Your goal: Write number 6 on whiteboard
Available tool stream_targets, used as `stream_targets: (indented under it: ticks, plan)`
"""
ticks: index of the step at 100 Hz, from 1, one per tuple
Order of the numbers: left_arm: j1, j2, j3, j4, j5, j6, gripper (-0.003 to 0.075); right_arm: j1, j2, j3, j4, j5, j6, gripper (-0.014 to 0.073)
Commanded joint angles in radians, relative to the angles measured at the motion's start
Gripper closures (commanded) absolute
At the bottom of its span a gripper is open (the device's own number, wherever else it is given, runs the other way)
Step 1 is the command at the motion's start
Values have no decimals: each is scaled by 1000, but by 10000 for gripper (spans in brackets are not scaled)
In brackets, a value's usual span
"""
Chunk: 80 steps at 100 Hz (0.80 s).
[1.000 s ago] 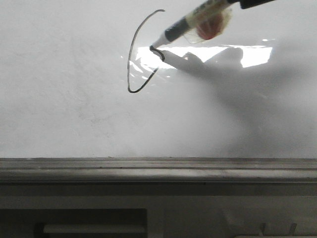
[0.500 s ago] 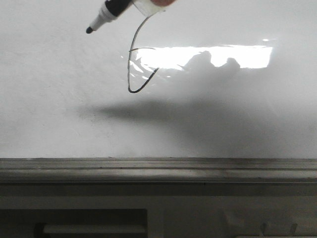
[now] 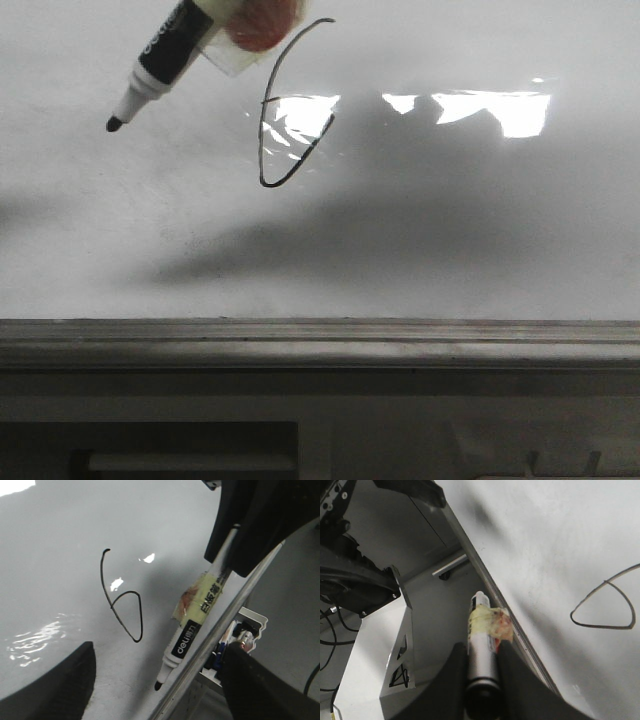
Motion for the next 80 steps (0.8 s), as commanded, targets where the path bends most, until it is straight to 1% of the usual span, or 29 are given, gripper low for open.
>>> stream_targets:
  ticks: [1,12,22,31,47,64,71,80]
  plan:
    - [-37,43,-44,-55,-38,5,239,17,-2,-63,27,-2,0,638]
    - [-75,97,-72,-53,-38,12,239,32,32,-95,7,45,0,638]
    - [-101,142,-95,-49,-37,30,244,33,40,-105,5,44,0,638]
    - [-119,180,-102,-47,-35,60,277,33,40,-113,6,47,0,638]
    - [-130,227,-103,-18,-31,64,346,33,40,-128,-2,51,0,638]
    - [-130,234,-105,-16,-41,84,364,33,40,-129,-2,51,0,638]
    - [-130,234,-105,-16,-52,84,396,33,40,-129,-2,51,0,638]
    - [-130,234,-105,-16,-52,85,468,33,40,-129,-2,51,0,638]
